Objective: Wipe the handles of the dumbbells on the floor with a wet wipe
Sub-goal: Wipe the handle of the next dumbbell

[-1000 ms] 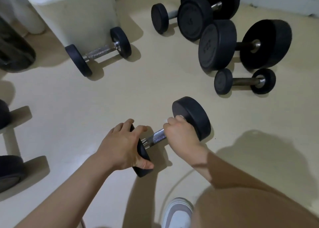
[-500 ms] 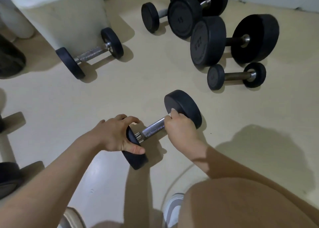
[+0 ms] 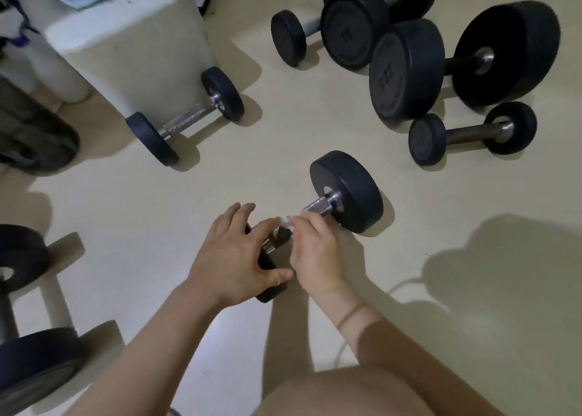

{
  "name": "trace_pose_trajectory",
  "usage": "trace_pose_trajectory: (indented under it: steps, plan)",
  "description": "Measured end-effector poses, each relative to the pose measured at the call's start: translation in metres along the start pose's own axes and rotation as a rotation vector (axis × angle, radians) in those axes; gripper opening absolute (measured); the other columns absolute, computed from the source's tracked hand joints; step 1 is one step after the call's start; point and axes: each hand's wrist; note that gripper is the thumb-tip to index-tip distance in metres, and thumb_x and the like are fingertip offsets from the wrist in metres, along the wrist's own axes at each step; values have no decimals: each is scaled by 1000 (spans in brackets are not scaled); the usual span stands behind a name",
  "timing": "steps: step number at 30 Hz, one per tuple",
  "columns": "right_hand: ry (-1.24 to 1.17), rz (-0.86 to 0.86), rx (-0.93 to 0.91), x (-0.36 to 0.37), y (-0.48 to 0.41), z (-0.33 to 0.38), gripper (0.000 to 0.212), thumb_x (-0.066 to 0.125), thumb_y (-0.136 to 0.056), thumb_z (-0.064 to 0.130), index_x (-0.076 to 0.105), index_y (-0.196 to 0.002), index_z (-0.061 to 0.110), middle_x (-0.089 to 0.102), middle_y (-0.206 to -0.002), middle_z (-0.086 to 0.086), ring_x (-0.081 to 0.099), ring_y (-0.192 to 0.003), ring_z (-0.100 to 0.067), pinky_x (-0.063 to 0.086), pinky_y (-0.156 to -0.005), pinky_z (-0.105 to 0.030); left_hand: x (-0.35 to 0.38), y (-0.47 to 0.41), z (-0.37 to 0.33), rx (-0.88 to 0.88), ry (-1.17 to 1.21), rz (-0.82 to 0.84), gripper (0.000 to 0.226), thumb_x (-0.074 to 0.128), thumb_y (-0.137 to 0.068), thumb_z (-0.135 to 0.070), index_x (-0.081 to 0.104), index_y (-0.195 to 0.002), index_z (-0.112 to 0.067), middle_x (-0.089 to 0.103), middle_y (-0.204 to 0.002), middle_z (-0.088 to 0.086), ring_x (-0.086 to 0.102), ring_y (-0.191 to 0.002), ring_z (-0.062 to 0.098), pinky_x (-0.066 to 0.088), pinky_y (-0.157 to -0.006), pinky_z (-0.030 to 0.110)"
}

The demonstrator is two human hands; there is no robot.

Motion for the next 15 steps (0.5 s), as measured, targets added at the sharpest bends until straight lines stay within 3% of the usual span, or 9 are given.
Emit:
trace_pose_trajectory:
  steps: [3, 5, 8, 9, 11, 12, 15]
  plan:
    - [-81, -40, -46, -6, -7, 4, 24, 48, -82, 8, 70, -88, 6, 65, -91, -9, 66, -83, -25, 51, -77, -31, -10, -14, 12, -16, 80, 28, 95, 41, -53, -81, 37, -139, -42, 24, -152, 3, 12, -143, 23, 15, -115, 35]
    - [-26, -115, 38, -9, -30, -13, 29, 42, -82, 12, 70, -89, 7, 64, -92, -11, 67, -87, -28, 52, -80, -35, -13, -21, 18, -18, 124, 38, 92, 44, -52, -79, 41, -136, -41, 30, -148, 1, 18, -140, 19, 20, -114, 33]
    - [-4, -93, 128, 1, -27, -8, 25, 48, -73, -2, 67, -86, 9, 62, -90, -10, 65, -79, -29, 56, -72, -37, -17, -28, 24, -20, 185, 51, 91, 48, -52, -77, 43, -134, -38, 38, -141, -3, 26, -135, 16, 26, -111, 33]
    - [-50, -46, 85, 9, -16, 2, 26, 53, -70, -8, 67, -84, 8, 62, -86, -8, 63, -75, -25, 54, -73, -31, -19, -30, 26, -22, 221, 61, 93, 50, -52, -77, 43, -135, -37, 40, -138, -5, 29, -133, 15, 27, -109, 32]
    - [-133, 21, -31, 12, -1, 14, 29, 63, -65, -16, 68, -82, 7, 64, -81, -6, 58, -74, -13, 42, -78, -5, -25, -31, 30, -19, 299, 81, 95, 53, -51, -77, 44, -135, -34, 42, -134, -8, 33, -127, 12, 29, -104, 27]
    - [-153, 8, -48, 7, -5, 12, 28, 65, -66, -16, 69, -81, 8, 64, -80, -5, 58, -74, -12, 37, -76, -1, -27, -31, 32, -17, 327, 88, 95, 54, -51, -77, 44, -135, -33, 42, -134, -9, 34, -126, 12, 29, -103, 26]
    - [-73, -186, 84, -6, -37, -10, 19, 57, -74, -5, 69, -81, 7, 64, -82, -8, 63, -72, -25, 41, -71, -18, -28, -31, 33, -22, 363, 75, 92, 60, -55, -73, 43, -136, -33, 41, -137, -8, 34, -129, 14, 30, -108, 30]
Point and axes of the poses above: each hand's wrist, its own y-axis away from the middle knuckle, its own x-axis out of the palm, z = x × y
